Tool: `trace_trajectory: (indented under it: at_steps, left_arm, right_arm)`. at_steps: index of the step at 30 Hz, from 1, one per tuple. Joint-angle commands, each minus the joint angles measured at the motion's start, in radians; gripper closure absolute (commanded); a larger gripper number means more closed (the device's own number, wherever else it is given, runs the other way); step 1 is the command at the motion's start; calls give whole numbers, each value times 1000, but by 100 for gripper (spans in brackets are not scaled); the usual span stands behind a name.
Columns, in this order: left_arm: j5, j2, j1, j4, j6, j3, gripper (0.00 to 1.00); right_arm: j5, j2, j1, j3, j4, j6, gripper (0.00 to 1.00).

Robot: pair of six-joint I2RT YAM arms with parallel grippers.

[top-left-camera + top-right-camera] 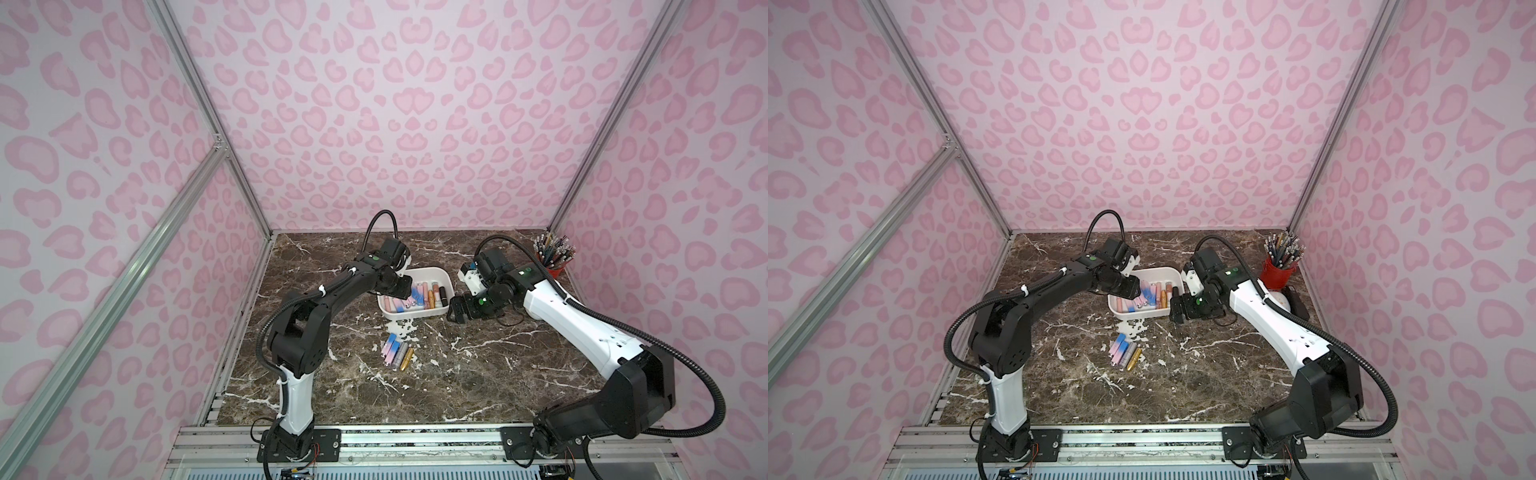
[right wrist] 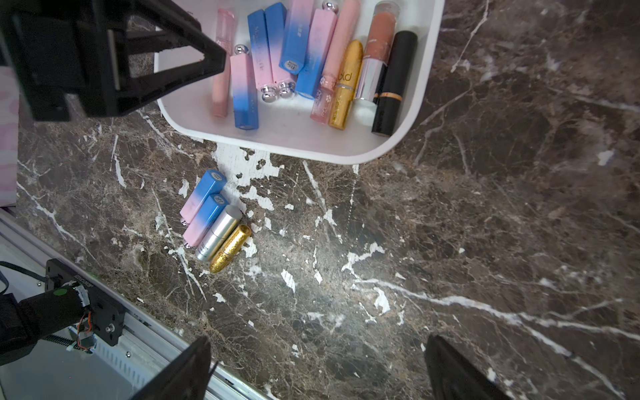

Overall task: Put the lipstick into the storage box
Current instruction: Place the lipstick in the storage box, then pick up the lipstick at the center of the board.

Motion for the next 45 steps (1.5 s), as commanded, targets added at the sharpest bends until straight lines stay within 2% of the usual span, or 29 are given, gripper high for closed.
trace_trajectory:
  at_steps: [1, 5, 10, 12, 17, 20, 25, 45]
  left_arm:
    - [-10, -119, -2, 13, -49, -91, 52]
    - [-11, -300, -11, 14, -92, -284, 48]
    - [-25, -416, -59, -7, -149, -443, 28]
    - [-58, -431, -77, -11, -171, -475, 26]
    - [-121, -427, -82, 21, -213, -532, 29]
    - [-134, -379, -82, 28, -194, -522, 32]
    - [-124, -322, -83, 43, -187, -511, 37]
    - [-93, -218, -92, 76, -149, -500, 41]
  right_arm:
    - [-64, 29, -1, 13, 17, -21, 1]
    - [-105, 66, -1, 31, 42, -19, 1]
    - [-138, 71, -1, 24, 62, -18, 1]
    - [-142, 70, 0, 19, 55, -25, 1]
    - [-151, 39, 3, -20, 63, -26, 1]
    - [-141, 12, 4, -51, 64, -29, 1]
    - [-114, -32, 4, -81, 50, -25, 2]
    - [-54, -76, 2, -97, 27, -6, 3]
